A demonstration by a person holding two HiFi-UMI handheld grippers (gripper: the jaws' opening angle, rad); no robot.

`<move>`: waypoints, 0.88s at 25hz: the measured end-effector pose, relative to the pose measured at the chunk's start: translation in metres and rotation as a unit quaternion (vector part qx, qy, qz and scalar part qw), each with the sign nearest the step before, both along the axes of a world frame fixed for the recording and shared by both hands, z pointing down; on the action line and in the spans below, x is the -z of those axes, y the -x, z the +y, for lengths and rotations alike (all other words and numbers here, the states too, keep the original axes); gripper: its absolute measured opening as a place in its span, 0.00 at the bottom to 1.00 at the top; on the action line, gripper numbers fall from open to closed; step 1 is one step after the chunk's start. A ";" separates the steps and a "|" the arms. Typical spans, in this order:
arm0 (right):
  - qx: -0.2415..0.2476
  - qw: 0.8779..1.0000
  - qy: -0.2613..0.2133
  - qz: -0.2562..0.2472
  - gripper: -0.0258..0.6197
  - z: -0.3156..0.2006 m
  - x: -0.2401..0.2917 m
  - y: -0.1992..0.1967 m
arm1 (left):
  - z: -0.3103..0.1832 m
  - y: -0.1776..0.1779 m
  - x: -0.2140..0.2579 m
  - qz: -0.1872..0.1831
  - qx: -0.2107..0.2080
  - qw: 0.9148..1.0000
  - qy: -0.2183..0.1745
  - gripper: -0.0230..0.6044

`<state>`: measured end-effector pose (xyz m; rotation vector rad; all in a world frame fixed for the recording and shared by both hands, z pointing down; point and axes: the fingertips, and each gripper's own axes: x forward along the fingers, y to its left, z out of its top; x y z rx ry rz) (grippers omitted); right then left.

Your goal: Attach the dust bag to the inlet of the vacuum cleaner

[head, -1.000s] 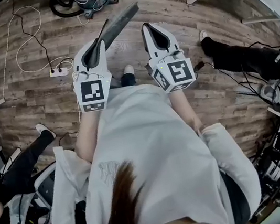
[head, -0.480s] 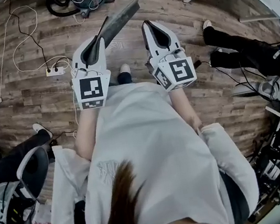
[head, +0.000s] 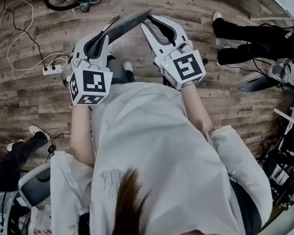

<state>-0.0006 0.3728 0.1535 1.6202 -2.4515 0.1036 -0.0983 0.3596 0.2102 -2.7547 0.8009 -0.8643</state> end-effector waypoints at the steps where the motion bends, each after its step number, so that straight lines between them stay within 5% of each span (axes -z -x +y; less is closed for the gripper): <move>1: 0.008 1.000 0.007 0.003 0.17 -0.004 -0.002 0.001 | -0.003 -0.001 -0.003 -0.004 -0.006 1.000 0.004 0.10; 14: 0.100 0.990 0.079 0.055 0.22 -0.095 -0.028 0.019 | -0.076 -0.024 -0.028 -0.046 -0.147 0.987 0.038 0.10; 22: 0.179 0.958 0.159 0.159 0.34 -0.125 -0.071 0.034 | -0.108 -0.029 -0.037 -0.056 -0.221 0.973 0.046 0.10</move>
